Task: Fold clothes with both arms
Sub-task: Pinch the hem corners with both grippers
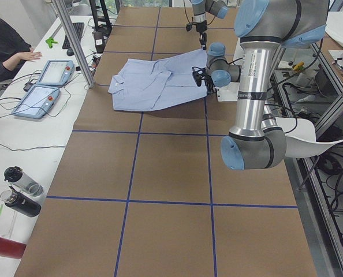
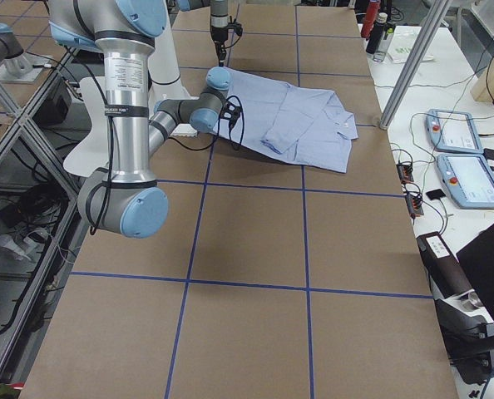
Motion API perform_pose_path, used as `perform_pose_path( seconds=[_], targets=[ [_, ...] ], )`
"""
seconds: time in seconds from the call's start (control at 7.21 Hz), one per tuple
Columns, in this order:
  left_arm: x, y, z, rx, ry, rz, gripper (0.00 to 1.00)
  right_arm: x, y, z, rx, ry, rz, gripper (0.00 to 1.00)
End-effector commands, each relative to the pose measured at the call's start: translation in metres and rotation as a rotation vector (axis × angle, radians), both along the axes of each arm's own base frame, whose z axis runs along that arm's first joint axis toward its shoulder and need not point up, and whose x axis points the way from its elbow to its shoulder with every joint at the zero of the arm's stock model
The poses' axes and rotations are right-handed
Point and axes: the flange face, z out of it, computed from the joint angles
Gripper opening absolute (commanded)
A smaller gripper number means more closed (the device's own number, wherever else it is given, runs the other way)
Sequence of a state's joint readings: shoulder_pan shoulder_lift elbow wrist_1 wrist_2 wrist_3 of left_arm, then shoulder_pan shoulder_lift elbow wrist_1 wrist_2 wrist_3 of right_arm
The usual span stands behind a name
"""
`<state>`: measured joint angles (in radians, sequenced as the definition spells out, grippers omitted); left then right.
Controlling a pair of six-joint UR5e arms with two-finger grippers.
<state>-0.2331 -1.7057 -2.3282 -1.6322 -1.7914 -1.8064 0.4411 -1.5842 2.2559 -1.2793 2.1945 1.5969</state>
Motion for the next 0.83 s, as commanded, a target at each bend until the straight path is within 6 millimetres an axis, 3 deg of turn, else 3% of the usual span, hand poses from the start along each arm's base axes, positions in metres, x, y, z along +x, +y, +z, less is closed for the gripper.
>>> perform_pose_path(
  seconds=[0.0, 0.28, 0.42, 0.69],
  targets=[
    [0.008, 0.032, -0.007, -0.085, 0.009, 0.053, 0.00, 0.016, 0.007, 0.002, -0.005, -0.002, -0.020, 0.00],
    [0.000, 0.031, -0.029, -0.073, 0.067, 0.053, 0.00, 0.015, -0.004, 0.008, -0.010, 0.010, 0.002, 0.00],
    [0.000, 0.019, -0.036, -0.056, 0.082, 0.031, 0.00, 0.009, -0.018, 0.020, -0.022, 0.035, 0.026, 0.00],
    [0.004, -0.043, -0.024, 0.024, 0.047, -0.042, 0.00, -0.012, -0.071, 0.011, -0.015, 0.020, 0.101, 0.00]
  ],
)
